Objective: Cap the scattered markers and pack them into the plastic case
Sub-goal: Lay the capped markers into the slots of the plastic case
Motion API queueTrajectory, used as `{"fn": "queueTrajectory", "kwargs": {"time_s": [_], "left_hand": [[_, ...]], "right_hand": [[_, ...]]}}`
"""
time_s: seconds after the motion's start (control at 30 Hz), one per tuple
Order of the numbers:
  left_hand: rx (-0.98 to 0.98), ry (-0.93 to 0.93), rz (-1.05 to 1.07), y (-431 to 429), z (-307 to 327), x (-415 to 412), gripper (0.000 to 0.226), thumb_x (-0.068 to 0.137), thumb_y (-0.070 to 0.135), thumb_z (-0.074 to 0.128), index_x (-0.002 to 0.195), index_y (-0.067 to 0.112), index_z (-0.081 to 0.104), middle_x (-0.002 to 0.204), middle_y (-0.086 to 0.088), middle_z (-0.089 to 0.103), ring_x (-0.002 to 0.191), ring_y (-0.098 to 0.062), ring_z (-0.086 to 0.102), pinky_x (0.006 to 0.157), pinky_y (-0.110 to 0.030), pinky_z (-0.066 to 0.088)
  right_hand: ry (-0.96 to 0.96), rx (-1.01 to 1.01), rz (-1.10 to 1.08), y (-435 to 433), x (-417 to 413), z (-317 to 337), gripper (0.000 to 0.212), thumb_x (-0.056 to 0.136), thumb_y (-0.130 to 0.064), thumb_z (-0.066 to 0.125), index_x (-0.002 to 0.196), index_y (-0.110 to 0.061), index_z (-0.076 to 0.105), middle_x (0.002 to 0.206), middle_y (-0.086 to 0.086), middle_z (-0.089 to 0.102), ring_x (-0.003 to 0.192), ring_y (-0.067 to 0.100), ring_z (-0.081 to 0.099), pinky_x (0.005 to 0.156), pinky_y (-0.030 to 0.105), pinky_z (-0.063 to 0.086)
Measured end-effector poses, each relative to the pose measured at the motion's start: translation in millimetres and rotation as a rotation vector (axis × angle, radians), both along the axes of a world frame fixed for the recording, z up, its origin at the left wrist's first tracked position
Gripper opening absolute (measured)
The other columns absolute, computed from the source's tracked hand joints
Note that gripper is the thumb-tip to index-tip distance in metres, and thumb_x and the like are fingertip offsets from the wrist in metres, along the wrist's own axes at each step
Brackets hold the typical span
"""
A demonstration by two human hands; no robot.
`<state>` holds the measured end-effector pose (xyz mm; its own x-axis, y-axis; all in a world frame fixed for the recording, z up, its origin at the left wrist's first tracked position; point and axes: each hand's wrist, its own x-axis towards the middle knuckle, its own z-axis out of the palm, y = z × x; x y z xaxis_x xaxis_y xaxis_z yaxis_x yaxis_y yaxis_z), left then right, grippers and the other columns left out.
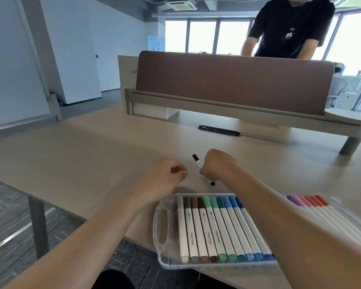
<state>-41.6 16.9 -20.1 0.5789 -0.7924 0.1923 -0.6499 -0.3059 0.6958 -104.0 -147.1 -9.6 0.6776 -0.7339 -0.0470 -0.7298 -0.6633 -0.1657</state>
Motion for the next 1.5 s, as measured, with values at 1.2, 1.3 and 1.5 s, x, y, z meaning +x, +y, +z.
{"fn": "queueTrajectory", "kwargs": {"time_s": [1.2, 1.3, 1.5], "left_hand": [[0.391, -0.291, -0.145, 83.3, -8.9, -51.4, 0.036, 0.090, 0.052, 0.058, 0.111, 0.024, 0.068, 0.114, 0.006, 0.062, 0.098, -0.014, 0.061, 0.089, -0.041, 0.053], [0.421, -0.318, -0.117, 82.3, -7.3, -54.2, 0.031, 0.092, 0.049, 0.057, 0.107, 0.024, 0.068, 0.104, 0.005, 0.064, 0.093, -0.016, 0.063, 0.085, -0.041, 0.054], [0.226, -0.291, -0.070, 57.4, 14.7, -93.5, 0.029, 0.098, 0.039, 0.051, 0.119, 0.027, 0.067, 0.112, 0.008, 0.065, 0.086, -0.008, 0.059, 0.072, -0.027, 0.045]], "right_hand": [[0.288, 0.379, 0.334, 118.0, -73.4, 23.1, 0.040, 0.099, -0.027, 0.056, 0.062, -0.012, 0.049, 0.046, -0.001, 0.044, 0.037, 0.010, 0.038, 0.048, 0.022, 0.033], [0.205, 0.379, 0.358, 121.3, -81.6, 21.4, 0.031, 0.098, -0.026, 0.056, 0.073, -0.008, 0.060, 0.069, 0.010, 0.056, 0.052, 0.018, 0.045, 0.056, 0.026, 0.038], [-0.166, 0.327, 0.255, 93.4, -128.8, 30.0, 0.031, 0.096, -0.019, 0.055, 0.091, 0.006, 0.072, 0.076, 0.016, 0.068, 0.056, 0.020, 0.055, 0.056, 0.026, 0.044]]}}
